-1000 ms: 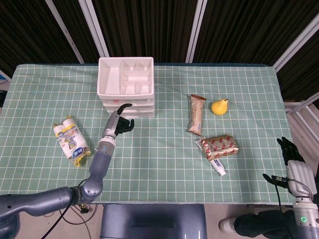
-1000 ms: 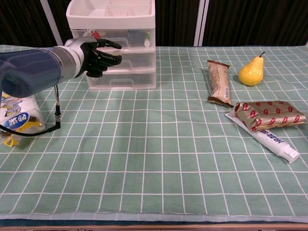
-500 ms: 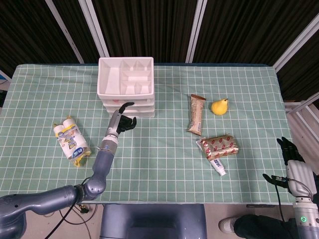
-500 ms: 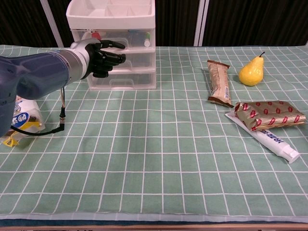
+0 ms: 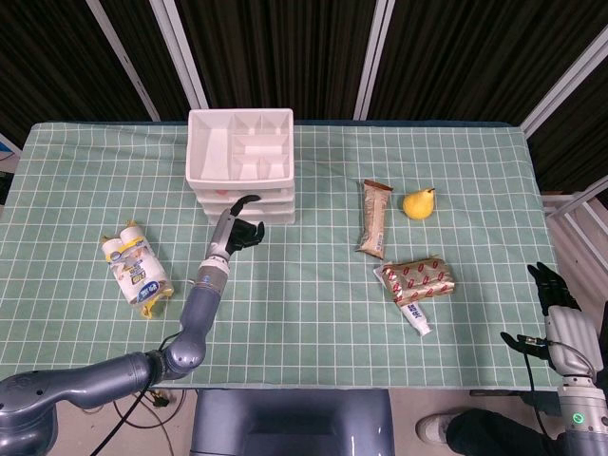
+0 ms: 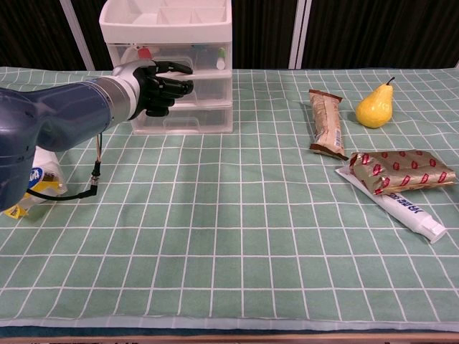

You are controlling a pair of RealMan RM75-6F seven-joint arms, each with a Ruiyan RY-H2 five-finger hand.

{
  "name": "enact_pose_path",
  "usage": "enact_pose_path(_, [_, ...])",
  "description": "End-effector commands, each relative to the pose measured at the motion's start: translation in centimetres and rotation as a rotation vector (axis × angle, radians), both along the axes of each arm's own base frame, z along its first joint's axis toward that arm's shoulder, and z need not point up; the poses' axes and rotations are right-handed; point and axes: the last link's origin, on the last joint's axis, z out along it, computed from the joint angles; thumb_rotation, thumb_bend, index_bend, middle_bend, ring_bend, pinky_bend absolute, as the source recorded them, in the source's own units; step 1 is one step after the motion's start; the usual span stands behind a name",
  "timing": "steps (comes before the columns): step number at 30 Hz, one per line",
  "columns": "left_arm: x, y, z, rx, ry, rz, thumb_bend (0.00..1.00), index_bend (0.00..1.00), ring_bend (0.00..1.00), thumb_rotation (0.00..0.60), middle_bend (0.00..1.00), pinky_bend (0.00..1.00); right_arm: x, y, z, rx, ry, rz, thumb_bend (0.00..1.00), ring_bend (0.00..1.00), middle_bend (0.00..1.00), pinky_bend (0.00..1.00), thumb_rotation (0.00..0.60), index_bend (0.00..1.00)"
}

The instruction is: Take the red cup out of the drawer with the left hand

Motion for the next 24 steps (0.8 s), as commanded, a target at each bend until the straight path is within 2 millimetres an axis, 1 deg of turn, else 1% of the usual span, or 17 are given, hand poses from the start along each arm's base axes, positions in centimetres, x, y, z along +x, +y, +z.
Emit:
enact_pose_path(1, [0.09,0.04,-0.04,0.000,0.001,-0.004,0.51,0.20,1.00,0.600,0.99,1.00,0.01,0.00,-0.01,0.002,0.000,-0.001,0.06,0.00,0.00,0.23,0.600,0.00])
enact_pose_path(11, [-0.07,0.13,0.00,0.000,0.007,-0.007,0.51,0.23,1.00,0.600,0.99,1.00,0.04,0.02,0.01,0.002,-0.001,-0.003,0.06,0.00,0.00,0.23,0.600,0.00])
enact_pose_path(24, [-0.34,-0.61,0.02,-0.004,0.013,-0.025,0.51,0.25,1.00,0.600,0.99,1.00,0.05,0.01,0.03,0.001,-0.002,-0.004,0.06,0.00,0.00,0.23,0.600,0.00])
